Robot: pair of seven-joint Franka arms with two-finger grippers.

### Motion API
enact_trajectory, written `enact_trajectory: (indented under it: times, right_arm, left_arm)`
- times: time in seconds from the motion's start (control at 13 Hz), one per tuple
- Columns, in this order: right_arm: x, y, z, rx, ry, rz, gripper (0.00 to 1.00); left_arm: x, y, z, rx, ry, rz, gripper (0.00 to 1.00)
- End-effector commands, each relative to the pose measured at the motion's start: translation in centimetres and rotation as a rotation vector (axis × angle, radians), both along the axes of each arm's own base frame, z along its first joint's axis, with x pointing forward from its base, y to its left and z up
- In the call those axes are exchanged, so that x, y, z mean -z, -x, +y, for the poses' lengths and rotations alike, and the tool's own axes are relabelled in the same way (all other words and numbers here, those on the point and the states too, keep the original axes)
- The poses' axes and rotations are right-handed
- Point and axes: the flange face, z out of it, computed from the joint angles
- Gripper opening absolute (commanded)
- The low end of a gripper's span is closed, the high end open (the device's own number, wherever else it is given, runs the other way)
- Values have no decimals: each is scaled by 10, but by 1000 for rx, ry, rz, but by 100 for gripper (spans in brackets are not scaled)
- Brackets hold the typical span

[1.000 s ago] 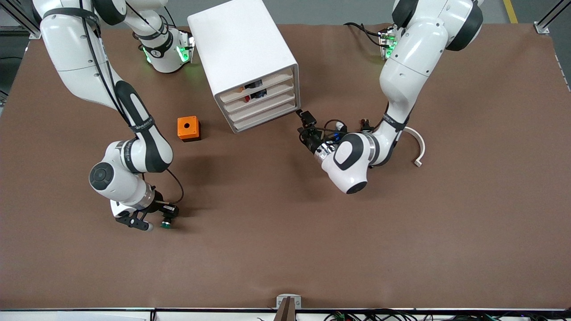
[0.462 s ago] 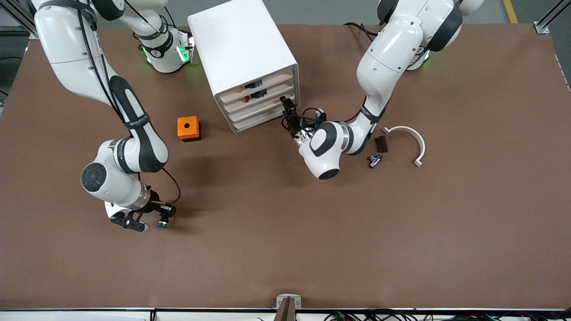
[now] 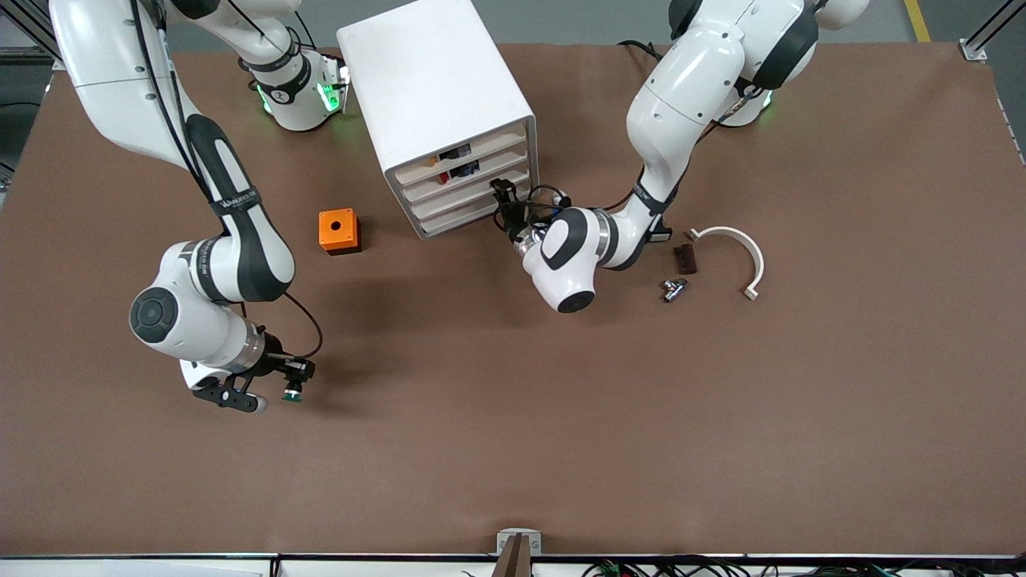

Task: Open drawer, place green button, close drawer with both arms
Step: 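Pull the drawer open with the left gripper while the right gripper lifts the button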

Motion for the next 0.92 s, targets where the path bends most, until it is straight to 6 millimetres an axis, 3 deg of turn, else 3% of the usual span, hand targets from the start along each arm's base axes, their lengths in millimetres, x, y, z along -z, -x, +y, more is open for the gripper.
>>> enact_trajectory:
  times: [0.0,0.15,0.38,0.69,0.85]
  right_arm:
    - [-39,5,31,95,9,63,0]
    - [-58,10,36,173,4,96,0]
    - [-88,26,70,286,22,149,0]
    - [-132,43,121,422,69,227,0]
    - [-142,53,146,525,105,270,0]
  left_arm:
    - [-5,-22,6,-66,-28,-18,0]
    - [-20,-51,17,-106,-17,-37,0]
    - [-39,-106,53,-192,6,-79,0]
    - [-51,-141,77,-250,29,-132,0]
    - [-54,-154,87,-272,25,-168,0]
